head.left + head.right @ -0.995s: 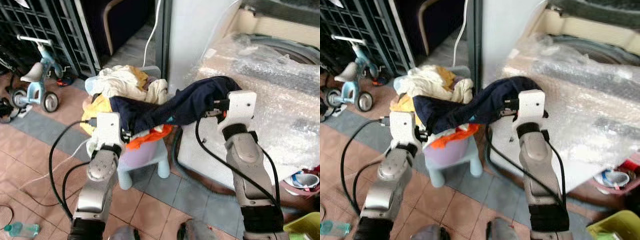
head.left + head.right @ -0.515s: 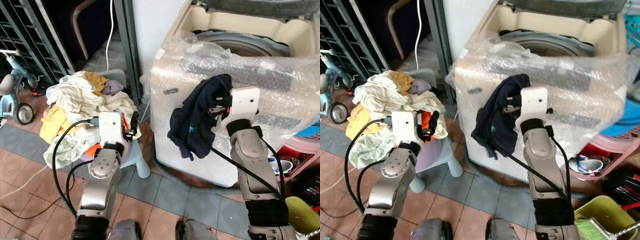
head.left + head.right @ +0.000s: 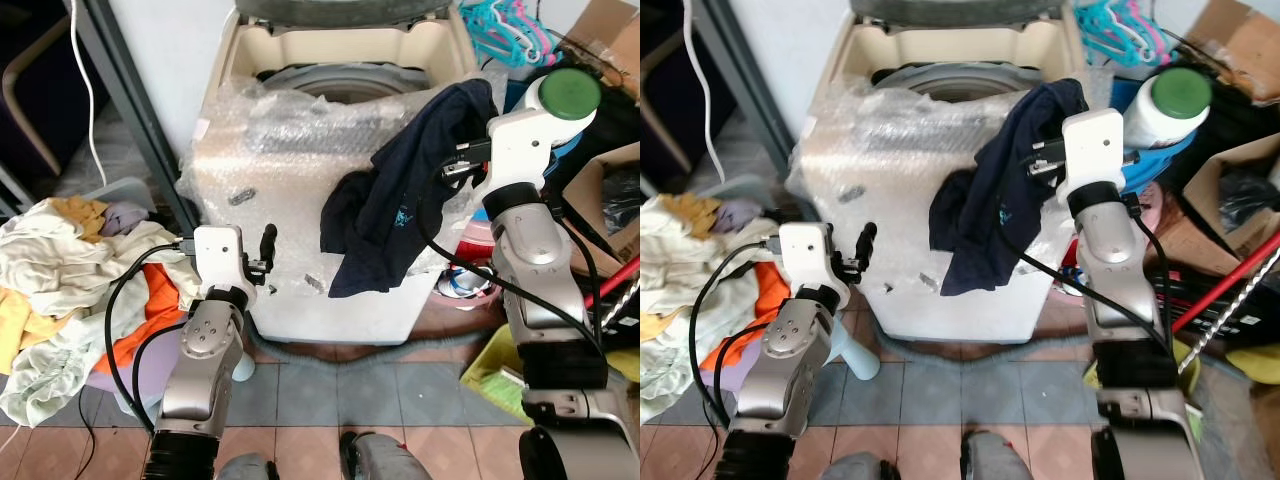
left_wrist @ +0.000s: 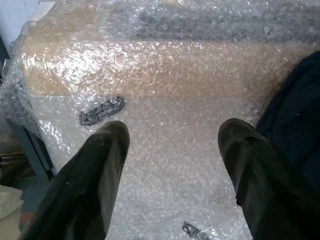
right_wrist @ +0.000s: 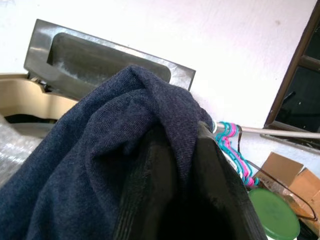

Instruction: Clothes washing

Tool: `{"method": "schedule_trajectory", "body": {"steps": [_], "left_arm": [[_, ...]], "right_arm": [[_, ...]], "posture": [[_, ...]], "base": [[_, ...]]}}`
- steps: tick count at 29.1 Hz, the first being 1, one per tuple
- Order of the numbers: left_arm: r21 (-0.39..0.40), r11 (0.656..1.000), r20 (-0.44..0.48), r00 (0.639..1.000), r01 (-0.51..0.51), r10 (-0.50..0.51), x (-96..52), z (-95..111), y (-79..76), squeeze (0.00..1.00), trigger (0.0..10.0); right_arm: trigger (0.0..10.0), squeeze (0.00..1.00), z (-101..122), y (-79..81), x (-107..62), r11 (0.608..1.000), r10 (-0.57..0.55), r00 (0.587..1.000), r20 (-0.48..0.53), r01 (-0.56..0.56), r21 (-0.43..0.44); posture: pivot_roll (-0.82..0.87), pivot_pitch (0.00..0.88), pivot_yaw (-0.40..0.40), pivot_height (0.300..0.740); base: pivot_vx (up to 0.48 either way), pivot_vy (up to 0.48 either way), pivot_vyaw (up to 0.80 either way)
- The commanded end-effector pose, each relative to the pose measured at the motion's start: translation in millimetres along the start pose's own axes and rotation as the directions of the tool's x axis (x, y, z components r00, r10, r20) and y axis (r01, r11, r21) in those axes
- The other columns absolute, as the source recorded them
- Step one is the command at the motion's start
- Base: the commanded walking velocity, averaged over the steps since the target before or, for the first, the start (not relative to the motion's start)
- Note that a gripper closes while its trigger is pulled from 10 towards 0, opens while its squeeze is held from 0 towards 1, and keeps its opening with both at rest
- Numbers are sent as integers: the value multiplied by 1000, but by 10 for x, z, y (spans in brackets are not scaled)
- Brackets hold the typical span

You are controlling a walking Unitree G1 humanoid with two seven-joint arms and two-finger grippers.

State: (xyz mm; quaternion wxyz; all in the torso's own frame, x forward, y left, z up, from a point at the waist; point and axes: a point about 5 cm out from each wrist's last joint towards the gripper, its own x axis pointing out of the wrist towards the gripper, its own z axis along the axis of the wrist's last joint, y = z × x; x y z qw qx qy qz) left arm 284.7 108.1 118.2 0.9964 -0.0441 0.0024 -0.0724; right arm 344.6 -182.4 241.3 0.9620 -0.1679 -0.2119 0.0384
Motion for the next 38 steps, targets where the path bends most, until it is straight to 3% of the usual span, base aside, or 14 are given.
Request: {"method": "schedule_trajectory", "body": {"steps": [1,6,15,21,22,30,33,38], "left_arm": [[-3,999,-24,999,-39,39,-25,-53,93,0,10000],[-23,994,-69,992,-105,103,-51,-120,211,0,10000],[-14,993,-91,989,-121,119,-87,-143,230,0,10000],[3,991,-118,984,-137,136,-116,-177,283,0,10000],[15,989,-132,980,-146,147,-135,-197,319,0,10000],[17,989,-136,979,-150,151,-140,-204,331,0,10000],[82,971,-227,945,-223,236,-432,-336,574,0,10000],[96,965,-213,942,-243,259,-454,-317,620,0,10000]], "right_arm": [[10000,0,188,88,132,998,56,994,93,-57,2],[10000,0,378,163,303,987,157,971,181,-150,-54],[10000,0,432,256,376,979,202,954,223,-192,-66],[10000,0,581,198,561,976,216,941,260,-206,-64],[10000,0,692,140,668,979,206,939,277,-197,-58],[10000,0,727,121,701,980,201,939,280,-192,-59],[10000,0,1120,-9,980,986,164,917,363,-154,-57],[10000,0,1175,12,1075,987,158,924,348,-151,-49]], "posture": [[-58,95,80,740],[-53,92,78,740],[-40,91,75,740],[-45,91,85,740],[-46,90,85,740],[-46,90,85,740],[-9,88,69,740],[9,88,59,740]], "base": [[420,0,-438],[452,0,-354],[435,0,0],[91,0,0],[0,0,0],[0,0,0],[0,0,0],[0,0,0]]}}
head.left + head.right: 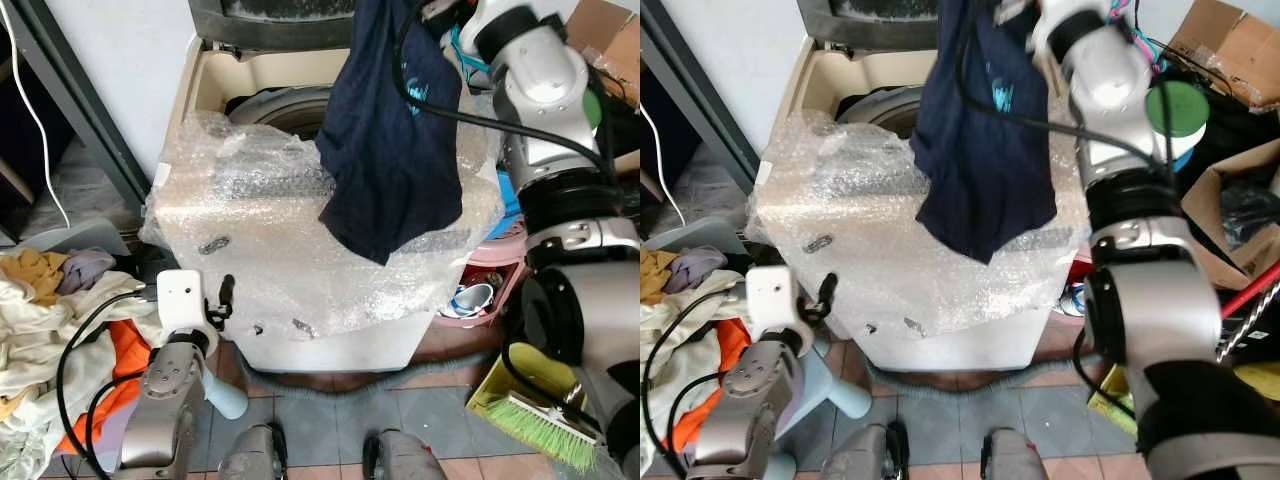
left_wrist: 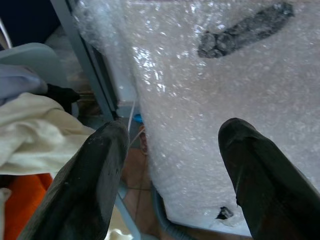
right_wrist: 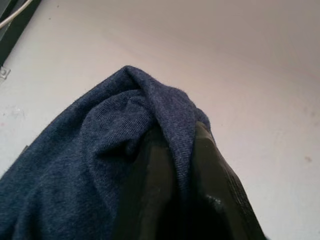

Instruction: Clothes washing

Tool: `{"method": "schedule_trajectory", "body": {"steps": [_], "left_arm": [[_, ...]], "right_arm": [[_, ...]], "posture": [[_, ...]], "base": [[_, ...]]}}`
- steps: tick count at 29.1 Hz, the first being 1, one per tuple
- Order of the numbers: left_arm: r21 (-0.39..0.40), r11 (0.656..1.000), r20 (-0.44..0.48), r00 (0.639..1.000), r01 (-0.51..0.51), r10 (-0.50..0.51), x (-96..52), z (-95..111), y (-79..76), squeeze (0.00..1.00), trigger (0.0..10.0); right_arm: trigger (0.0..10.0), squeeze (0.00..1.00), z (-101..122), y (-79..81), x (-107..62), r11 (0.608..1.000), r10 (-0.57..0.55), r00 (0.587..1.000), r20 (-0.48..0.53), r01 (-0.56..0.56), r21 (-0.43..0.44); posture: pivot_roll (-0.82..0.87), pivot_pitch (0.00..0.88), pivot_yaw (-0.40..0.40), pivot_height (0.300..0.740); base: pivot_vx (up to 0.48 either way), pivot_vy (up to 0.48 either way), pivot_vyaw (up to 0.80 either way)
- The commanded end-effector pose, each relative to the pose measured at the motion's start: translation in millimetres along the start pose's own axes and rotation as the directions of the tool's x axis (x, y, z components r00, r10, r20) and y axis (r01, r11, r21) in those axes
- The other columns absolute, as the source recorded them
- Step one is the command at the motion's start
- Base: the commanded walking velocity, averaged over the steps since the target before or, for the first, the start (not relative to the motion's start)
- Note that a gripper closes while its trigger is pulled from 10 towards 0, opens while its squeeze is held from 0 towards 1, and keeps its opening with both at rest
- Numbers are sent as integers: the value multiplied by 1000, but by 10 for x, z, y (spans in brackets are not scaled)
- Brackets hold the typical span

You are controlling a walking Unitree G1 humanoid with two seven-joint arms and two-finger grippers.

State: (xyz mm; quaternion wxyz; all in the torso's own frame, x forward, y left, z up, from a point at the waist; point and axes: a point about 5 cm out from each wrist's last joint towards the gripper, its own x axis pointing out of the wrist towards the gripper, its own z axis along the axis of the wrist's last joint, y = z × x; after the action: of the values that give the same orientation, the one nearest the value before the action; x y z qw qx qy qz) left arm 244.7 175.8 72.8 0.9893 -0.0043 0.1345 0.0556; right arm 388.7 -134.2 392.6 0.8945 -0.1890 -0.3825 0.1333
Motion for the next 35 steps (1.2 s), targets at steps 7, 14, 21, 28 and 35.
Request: {"method": "schedule_trajectory", "body": {"steps": [7,14,21,28,35], "left_arm": [[-2,1000,75,997,13,-12,42,209,-149,0,10000],[-20,1000,51,999,-3,4,12,178,-137,0,10000],[-20,1000,20,1000,12,-11,19,129,-154,0,10000],[-23,998,32,998,58,-58,84,186,-251,0,10000],[11,993,93,988,122,-122,142,372,-328,0,10000]], "right_arm": [[10000,0,298,-85,345,985,-172,985,28,173,-18],[10000,0,-105,299,210,1000,-24,991,-135,24,1],[10000,1000,-873,717,-367,967,238,862,-447,-166,195],[10000,1000,-1034,503,-686,948,310,845,-436,-243,204],[10000,1000,-873,288,-851,935,324,907,-269,-265,235]], "posture": [[26,87,40,740],[38,95,26,740],[25,98,29,740],[-8,102,48,740],[-26,130,54,740]], "base": [[0,0,0],[0,0,0],[0,0,0],[0,0,0],[0,0,0]]}}
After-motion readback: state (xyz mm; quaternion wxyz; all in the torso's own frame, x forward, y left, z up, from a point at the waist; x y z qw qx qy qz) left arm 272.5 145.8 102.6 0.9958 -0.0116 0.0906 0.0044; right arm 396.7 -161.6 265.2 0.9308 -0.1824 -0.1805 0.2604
